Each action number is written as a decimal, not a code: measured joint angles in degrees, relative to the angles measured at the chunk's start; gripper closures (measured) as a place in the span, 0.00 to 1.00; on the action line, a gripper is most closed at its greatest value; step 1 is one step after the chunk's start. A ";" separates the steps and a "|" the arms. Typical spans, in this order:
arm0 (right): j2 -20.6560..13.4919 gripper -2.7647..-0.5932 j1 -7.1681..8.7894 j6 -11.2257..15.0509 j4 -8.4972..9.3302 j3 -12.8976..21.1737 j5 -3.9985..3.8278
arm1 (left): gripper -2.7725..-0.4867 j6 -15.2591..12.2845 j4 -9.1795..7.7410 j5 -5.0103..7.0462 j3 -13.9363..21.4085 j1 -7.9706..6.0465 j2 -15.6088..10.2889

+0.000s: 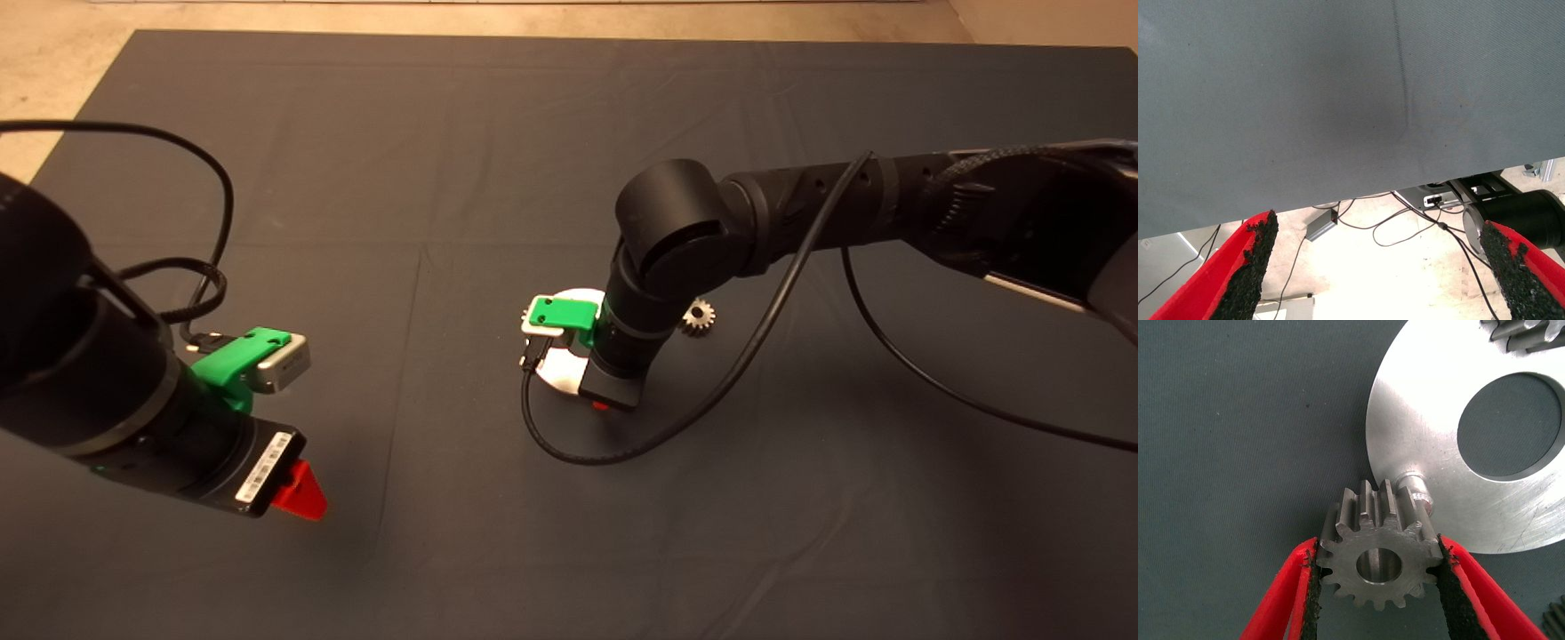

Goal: Install three planetary gears onto the carrier pins

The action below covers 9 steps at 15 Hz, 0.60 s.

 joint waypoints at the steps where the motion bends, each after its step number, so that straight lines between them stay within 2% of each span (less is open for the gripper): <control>1: 0.00 0.78 0.00 0.00 -0.02 0.00 0.00 | 0.26 0.00 0.00 0.00 0.00 0.00 0.00; 9: -0.05 0.78 0.00 0.07 -0.50 0.01 0.00 | 0.26 0.02 0.00 0.00 0.00 0.00 0.00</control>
